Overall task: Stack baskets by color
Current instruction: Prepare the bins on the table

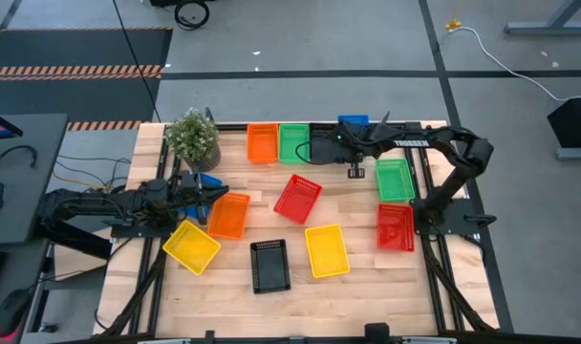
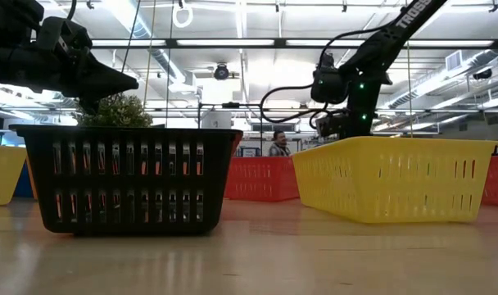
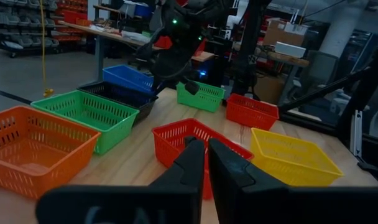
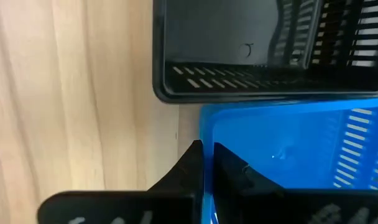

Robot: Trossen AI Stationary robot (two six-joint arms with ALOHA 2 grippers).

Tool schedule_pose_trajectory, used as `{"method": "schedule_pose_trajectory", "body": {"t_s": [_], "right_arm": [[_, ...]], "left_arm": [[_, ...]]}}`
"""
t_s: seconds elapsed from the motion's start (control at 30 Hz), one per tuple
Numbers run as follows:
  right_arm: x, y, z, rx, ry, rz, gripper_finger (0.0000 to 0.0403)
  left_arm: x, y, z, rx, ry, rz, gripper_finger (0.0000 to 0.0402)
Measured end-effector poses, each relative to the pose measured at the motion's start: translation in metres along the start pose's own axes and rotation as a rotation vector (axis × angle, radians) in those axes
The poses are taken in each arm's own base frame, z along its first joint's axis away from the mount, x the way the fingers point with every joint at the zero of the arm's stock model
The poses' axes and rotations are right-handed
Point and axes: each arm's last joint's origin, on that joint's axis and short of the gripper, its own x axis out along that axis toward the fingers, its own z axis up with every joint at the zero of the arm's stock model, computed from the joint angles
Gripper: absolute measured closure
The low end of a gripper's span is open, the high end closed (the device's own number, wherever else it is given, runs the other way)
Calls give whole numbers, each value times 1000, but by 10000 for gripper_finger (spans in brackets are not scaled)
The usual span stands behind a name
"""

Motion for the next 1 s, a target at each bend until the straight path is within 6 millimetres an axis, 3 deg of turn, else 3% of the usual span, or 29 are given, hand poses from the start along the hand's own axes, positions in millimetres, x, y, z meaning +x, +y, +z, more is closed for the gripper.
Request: {"method": "schedule_pose_trajectory", "body": {"t_s": [0.57, 1.0], "right_arm": [[-8, 24, 10, -76, 47, 0, 381], [-7, 15, 17, -42, -35, -66, 362]], "left_arm": [[0, 0, 0, -3, -1, 0, 374], [0, 0, 0, -4, -1, -1, 377]]}}
